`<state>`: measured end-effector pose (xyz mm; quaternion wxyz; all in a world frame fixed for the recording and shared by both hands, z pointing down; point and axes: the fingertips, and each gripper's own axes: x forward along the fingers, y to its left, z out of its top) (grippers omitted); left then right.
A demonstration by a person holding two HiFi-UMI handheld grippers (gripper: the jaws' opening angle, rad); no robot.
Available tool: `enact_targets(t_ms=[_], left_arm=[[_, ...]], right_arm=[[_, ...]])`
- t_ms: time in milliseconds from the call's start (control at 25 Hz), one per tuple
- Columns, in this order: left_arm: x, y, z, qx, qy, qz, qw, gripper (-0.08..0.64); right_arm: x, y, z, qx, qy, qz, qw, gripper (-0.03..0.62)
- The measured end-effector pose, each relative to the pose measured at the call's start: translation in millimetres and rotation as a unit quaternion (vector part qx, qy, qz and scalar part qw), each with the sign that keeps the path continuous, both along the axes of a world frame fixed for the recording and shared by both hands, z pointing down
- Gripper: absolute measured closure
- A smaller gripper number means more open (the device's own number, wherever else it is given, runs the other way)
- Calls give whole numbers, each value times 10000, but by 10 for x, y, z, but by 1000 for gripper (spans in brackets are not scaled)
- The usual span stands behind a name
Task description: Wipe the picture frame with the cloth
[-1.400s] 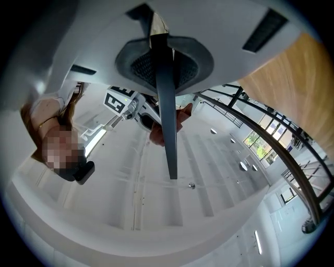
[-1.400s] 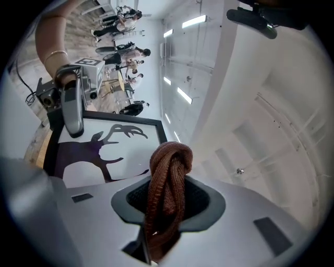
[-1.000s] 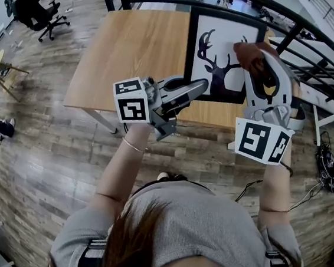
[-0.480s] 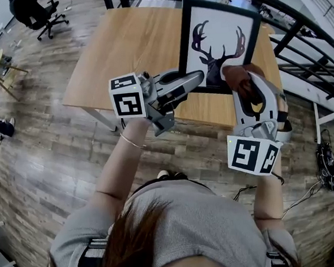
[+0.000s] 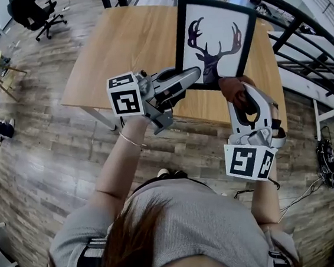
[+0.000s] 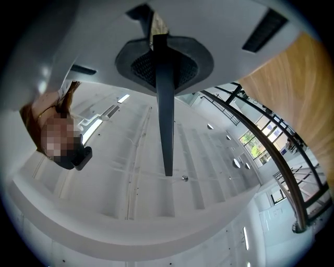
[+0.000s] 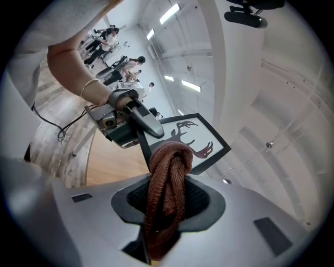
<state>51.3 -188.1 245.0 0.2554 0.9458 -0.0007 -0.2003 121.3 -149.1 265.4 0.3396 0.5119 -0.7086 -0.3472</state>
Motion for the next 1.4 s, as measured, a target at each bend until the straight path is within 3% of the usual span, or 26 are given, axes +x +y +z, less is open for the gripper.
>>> enact_targets(t_ms=[240,560,760,960,1160,1280,1400], left_arm=[[11,-2,5,26,-52,-32,10000,543],[16,-57,64,-72,-134,-369,9992,543],[34,-141,174,-151,-418,-767,9961,543],[11,-139,283,-396,-371,-1048,9930,543],[-179,-28,597,-587,-302,-1098,9918,543],[-209,-38,683,-675,-286,-1222,9898,543],[-214,-81,822,-1011,-148,-1066,9890,543]], right_arm=[[25,39,177,-312,-204,-47,9993,459],[3,112,299,-812,-1000,-150,9916,459],[11,86,259,-1061,-1932,-173,9753,459],[112,34,128,-948,-3101,23,9460,459],[-19,59,247,-702,-3428,201,9366,459],[29,27,244,-655,-3724,281,9253,459],[68,9,259,-714,-3937,291,9160,459]])
